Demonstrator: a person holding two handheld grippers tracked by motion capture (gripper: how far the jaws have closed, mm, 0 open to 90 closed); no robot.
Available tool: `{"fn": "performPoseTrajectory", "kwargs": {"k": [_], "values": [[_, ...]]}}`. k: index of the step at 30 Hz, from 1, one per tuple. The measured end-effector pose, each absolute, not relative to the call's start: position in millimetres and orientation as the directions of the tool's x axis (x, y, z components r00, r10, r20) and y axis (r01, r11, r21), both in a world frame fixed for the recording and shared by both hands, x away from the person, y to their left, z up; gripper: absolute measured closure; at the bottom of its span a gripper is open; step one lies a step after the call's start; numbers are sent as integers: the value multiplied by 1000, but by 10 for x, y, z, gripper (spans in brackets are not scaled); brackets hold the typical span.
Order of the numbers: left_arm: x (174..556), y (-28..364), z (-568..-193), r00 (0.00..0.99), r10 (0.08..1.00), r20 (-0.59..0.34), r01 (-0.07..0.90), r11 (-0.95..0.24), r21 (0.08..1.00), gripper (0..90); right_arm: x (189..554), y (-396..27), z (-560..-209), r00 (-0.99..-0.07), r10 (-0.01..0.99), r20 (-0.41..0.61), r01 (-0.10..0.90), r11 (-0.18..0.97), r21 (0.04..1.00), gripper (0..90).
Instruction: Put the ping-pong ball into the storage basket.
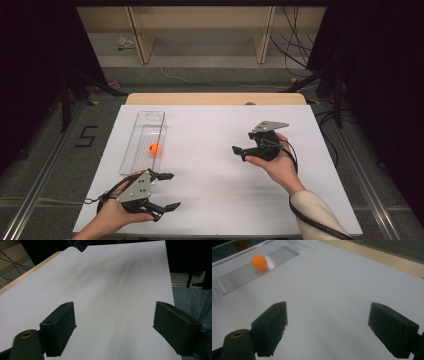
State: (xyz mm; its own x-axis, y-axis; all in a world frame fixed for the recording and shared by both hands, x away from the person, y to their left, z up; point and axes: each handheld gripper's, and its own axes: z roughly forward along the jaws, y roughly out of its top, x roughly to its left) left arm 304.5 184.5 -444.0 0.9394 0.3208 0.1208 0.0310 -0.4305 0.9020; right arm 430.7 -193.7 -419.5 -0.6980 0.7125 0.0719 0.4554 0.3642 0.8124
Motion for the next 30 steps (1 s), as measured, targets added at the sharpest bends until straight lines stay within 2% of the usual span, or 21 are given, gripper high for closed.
{"fn": "performPoseTrajectory", "kwargs": {"k": [30], "values": [[3047, 1847, -4440, 939, 323, 120, 33, -430, 902, 174, 3973, -2450, -4247, -660, 747, 82, 477, 332, 814, 166]]}}
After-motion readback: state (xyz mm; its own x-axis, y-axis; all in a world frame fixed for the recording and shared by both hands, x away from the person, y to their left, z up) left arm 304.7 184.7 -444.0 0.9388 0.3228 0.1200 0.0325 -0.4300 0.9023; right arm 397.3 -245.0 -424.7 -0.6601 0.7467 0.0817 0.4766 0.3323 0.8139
